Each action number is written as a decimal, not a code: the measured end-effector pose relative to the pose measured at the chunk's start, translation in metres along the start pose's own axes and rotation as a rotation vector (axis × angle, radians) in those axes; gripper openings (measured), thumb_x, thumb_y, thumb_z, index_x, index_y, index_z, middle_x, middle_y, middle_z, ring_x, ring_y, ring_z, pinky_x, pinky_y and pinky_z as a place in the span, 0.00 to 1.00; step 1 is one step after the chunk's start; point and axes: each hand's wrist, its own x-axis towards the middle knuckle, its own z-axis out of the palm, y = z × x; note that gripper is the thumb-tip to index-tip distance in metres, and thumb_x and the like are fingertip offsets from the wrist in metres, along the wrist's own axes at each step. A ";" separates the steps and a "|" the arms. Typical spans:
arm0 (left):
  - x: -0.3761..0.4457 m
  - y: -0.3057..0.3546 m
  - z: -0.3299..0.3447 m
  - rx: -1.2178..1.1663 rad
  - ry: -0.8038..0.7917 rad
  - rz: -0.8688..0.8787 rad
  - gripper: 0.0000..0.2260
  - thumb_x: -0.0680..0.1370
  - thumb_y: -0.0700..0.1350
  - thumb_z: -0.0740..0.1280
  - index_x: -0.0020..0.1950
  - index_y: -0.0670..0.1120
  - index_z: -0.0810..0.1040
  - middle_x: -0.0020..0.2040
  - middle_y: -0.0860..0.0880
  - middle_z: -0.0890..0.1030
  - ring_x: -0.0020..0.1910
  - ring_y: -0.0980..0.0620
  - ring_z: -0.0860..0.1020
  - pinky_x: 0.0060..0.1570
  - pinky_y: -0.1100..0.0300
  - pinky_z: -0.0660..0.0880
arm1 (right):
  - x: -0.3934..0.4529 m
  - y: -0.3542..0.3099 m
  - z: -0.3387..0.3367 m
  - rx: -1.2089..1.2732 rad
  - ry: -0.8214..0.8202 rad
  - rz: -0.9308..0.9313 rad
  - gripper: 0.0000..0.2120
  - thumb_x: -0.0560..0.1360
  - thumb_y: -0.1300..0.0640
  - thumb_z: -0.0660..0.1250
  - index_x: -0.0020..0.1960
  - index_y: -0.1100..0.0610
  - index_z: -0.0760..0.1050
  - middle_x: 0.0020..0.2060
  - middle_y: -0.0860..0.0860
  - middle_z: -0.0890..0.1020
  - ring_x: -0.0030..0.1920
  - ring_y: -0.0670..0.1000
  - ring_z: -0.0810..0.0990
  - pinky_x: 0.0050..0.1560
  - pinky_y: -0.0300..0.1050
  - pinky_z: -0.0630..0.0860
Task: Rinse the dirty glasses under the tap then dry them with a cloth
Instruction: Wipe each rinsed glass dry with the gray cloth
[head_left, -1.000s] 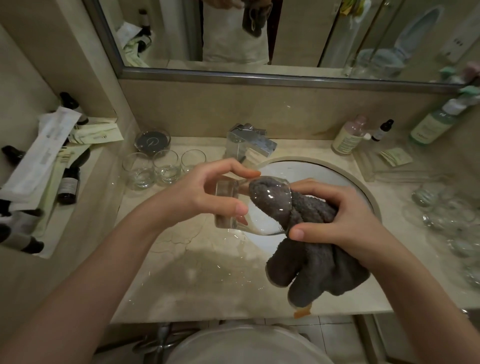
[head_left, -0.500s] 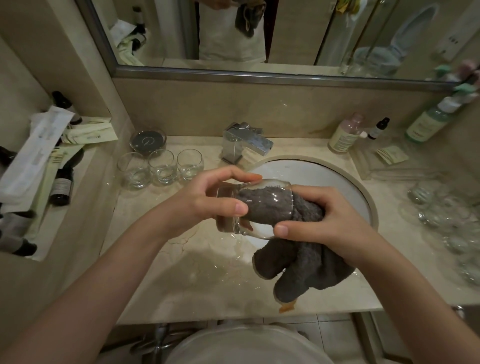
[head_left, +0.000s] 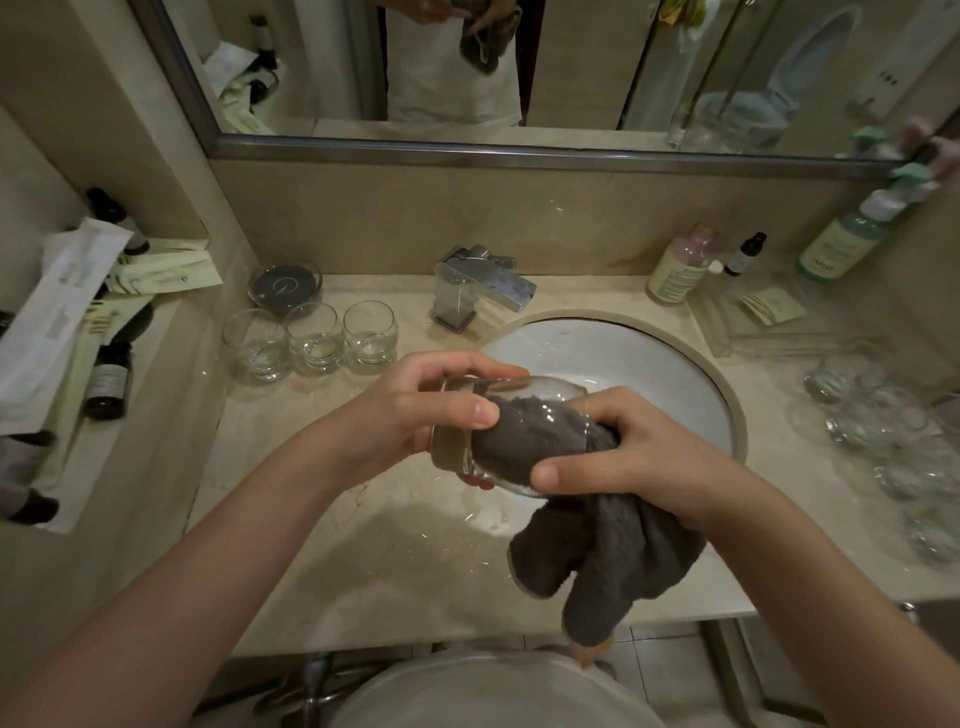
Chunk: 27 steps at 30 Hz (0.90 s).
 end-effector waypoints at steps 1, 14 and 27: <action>-0.001 -0.001 0.001 -0.002 -0.018 -0.012 0.18 0.61 0.49 0.73 0.51 0.51 0.86 0.53 0.46 0.83 0.49 0.42 0.84 0.39 0.51 0.81 | 0.000 0.001 0.000 0.024 -0.035 0.009 0.02 0.65 0.56 0.75 0.35 0.51 0.83 0.31 0.45 0.81 0.35 0.43 0.80 0.40 0.34 0.74; -0.020 0.005 0.014 0.282 -0.083 0.099 0.29 0.59 0.48 0.78 0.59 0.62 0.81 0.57 0.51 0.83 0.55 0.48 0.82 0.50 0.54 0.81 | -0.001 0.019 -0.004 0.189 -0.092 0.071 0.07 0.64 0.51 0.72 0.36 0.54 0.82 0.32 0.49 0.81 0.35 0.46 0.80 0.40 0.37 0.74; -0.025 -0.001 0.027 0.261 -0.027 0.086 0.29 0.62 0.52 0.77 0.63 0.63 0.78 0.57 0.55 0.82 0.53 0.49 0.83 0.47 0.59 0.80 | -0.006 0.014 -0.021 0.003 -0.209 0.046 0.07 0.65 0.55 0.74 0.35 0.58 0.78 0.28 0.49 0.75 0.31 0.46 0.75 0.36 0.36 0.72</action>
